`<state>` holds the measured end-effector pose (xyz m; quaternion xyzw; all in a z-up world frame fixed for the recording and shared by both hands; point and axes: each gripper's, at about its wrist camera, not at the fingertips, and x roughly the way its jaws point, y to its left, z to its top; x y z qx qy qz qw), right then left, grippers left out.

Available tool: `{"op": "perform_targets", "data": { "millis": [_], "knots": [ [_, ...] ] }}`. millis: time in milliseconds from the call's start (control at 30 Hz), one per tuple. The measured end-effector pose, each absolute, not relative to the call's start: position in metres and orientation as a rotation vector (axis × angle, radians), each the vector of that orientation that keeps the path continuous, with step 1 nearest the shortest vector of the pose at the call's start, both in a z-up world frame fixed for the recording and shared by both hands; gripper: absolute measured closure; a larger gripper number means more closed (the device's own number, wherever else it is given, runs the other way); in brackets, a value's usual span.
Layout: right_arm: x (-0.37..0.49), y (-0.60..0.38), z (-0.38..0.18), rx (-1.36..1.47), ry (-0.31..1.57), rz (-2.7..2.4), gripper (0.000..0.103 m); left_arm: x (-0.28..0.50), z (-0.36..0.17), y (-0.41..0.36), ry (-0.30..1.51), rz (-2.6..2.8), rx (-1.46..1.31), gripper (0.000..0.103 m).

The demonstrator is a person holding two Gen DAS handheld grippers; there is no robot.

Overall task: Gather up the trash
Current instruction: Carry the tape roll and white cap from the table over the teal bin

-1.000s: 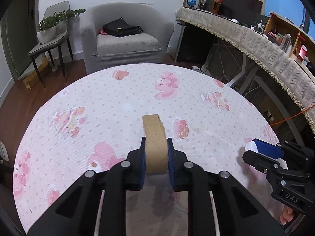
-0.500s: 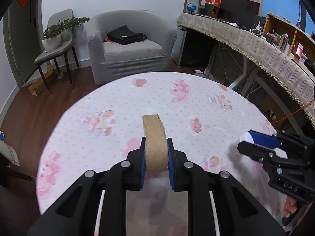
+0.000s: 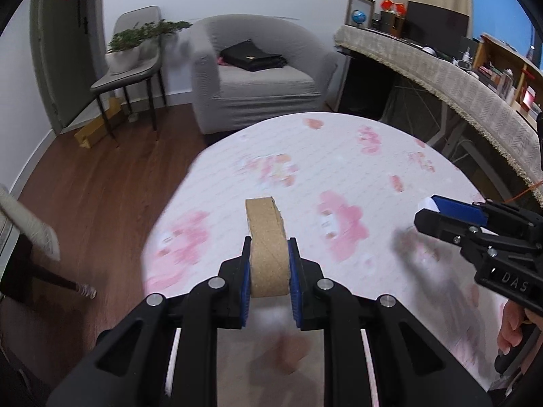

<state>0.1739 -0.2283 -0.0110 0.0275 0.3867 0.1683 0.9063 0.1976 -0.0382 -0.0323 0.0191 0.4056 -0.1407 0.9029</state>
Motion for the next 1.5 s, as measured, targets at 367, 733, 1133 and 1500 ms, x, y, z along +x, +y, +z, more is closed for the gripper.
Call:
{"op": "perform_targets", "data": {
  "millis": [367, 733, 1133, 1500],
  "knots": [
    [0.164, -0.162, -0.008, 0.032, 0.793, 0.430, 0.072, 0.165, -0.028, 0.027, 0.814, -0.207, 0.016, 0.082],
    [0.159, -0.104, -0.001, 0.012, 0.778, 0.506, 0.072, 0.148, -0.051, 0.097, 0.868, -0.134, 0.020, 0.082],
    [0.161, -0.044, -0.006, -0.023, 0.792, 0.584, 0.072, 0.141, -0.102, 0.144, 0.980, -0.098, 0.041, 0.082],
    [0.160, 0.013, -0.018, -0.062, 0.817, 0.652, 0.072, 0.135, -0.166, 0.186, 1.139, -0.066, -0.009, 0.082]
  ]
}}
